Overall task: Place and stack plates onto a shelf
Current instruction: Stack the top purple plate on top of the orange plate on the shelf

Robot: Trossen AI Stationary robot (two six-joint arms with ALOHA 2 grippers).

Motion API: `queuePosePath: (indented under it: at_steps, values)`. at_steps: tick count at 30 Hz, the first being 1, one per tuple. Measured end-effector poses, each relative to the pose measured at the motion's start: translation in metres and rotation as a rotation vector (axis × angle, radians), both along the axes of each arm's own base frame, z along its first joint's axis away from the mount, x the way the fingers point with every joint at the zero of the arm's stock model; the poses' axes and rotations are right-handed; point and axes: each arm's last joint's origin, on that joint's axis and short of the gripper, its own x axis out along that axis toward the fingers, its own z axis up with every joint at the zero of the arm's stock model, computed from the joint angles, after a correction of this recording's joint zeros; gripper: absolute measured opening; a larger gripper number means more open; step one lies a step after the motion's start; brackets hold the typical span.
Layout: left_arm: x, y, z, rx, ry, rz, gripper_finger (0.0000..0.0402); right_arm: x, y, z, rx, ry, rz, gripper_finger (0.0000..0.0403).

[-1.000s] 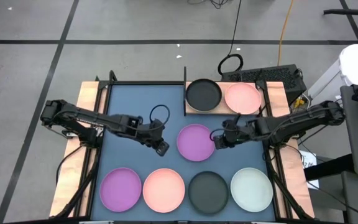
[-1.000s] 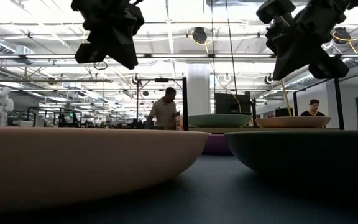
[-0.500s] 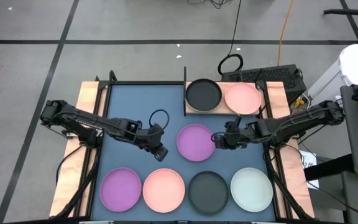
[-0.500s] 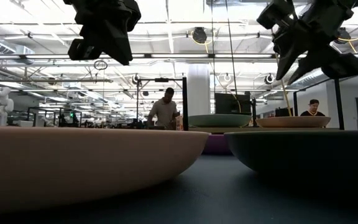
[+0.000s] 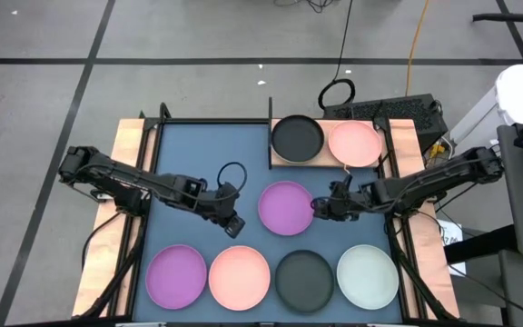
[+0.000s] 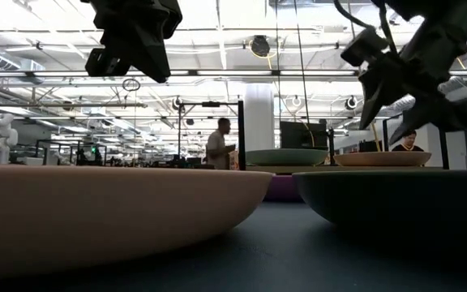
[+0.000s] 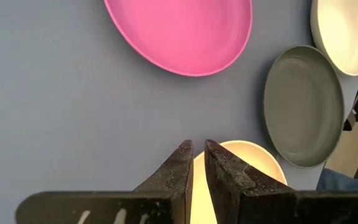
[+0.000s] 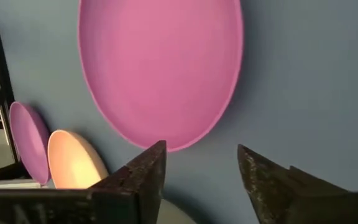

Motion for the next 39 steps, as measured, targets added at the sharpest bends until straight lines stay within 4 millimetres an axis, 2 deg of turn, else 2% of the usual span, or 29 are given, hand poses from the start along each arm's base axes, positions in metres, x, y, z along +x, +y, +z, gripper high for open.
queuePosePath:
  at_steps: [8,17,28,33,39]
  values:
    - [0.0,0.0,0.0,-0.002,0.0,0.001,0.0044,-0.006,-0.005,-0.03,-0.012,-0.085,-0.099,0.0205]
    - [0.0,0.0,0.0,0.004,-0.004,-0.007,0.0044,-0.01,-0.011,-0.059,-0.035,-0.088,-0.113,0.0175]
    - [0.001,0.0,0.0,-0.006,-0.01,0.003,0.0044,0.004,-0.013,-0.077,-0.033,-0.098,-0.092,0.0145]
    - [0.001,-0.001,0.001,-0.006,-0.014,0.002,0.0044,0.005,-0.014,-0.079,-0.029,-0.088,-0.081,0.0111]
    - [0.001,-0.001,0.001,-0.006,-0.013,0.002,0.0044,0.003,-0.015,-0.08,-0.039,-0.068,-0.075,0.0038]
